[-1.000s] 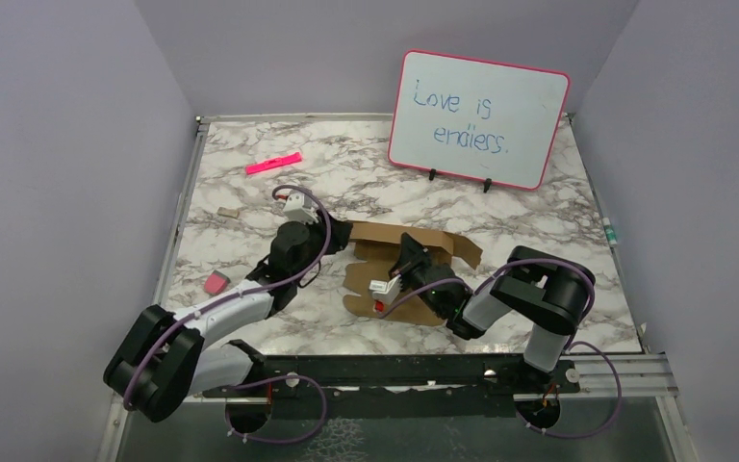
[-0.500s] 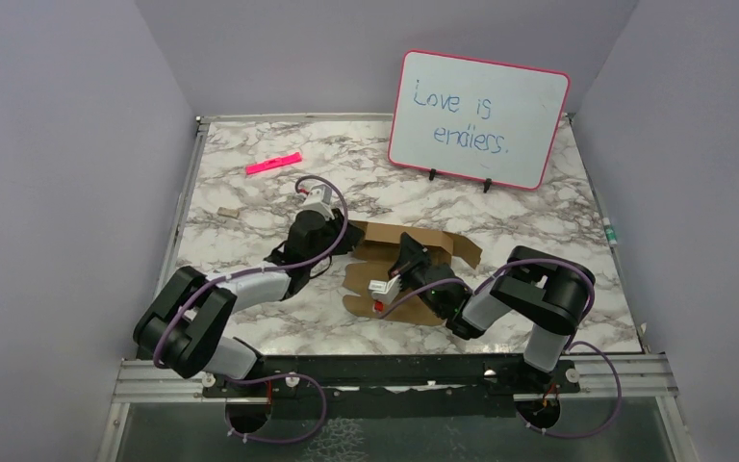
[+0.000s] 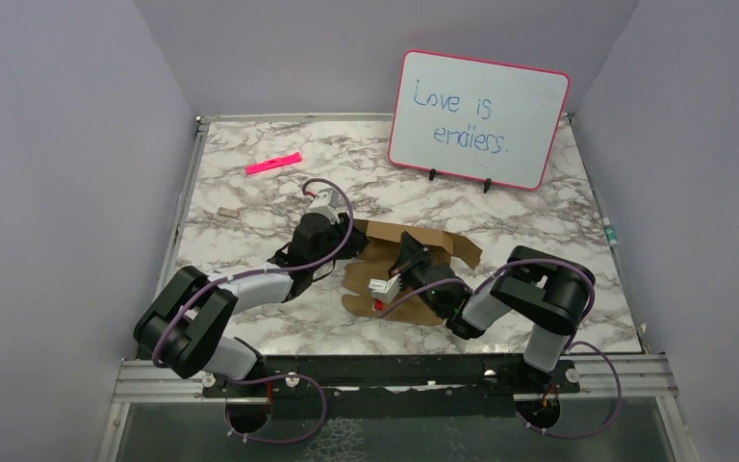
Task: Fold the paper box
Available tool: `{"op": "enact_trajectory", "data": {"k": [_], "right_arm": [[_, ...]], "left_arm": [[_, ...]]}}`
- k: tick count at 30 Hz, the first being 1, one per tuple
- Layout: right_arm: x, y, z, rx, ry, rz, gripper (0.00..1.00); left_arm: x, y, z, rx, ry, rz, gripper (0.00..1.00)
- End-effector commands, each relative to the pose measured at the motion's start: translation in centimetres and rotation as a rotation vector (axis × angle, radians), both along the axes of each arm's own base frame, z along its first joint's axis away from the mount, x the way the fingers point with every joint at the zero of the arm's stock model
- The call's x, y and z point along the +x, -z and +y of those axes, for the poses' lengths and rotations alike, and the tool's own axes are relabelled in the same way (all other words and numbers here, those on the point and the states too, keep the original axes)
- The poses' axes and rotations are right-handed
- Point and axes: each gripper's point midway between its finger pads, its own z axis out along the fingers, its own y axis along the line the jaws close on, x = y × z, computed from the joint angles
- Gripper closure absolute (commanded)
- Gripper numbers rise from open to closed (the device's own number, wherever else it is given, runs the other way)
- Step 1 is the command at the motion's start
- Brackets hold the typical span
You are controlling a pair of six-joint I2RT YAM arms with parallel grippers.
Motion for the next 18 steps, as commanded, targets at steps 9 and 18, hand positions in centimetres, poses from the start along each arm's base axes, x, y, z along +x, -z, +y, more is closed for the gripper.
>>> {"op": "enact_trajectory", "data": {"k": [9, 18], "right_arm": [[-0.2, -3.1, 0.7, 0.079, -0.015, -0.104, 0.98], [-0.2, -3.0, 0.9, 0.073, -0.019, -0.106, 0.98]], "left_arm": [[0.9, -3.6, 3.1, 0.121, -0.080, -0.092, 0.58], [2.0, -6.2, 7.9, 0.415, -0.167, -0.141, 0.44]]}}
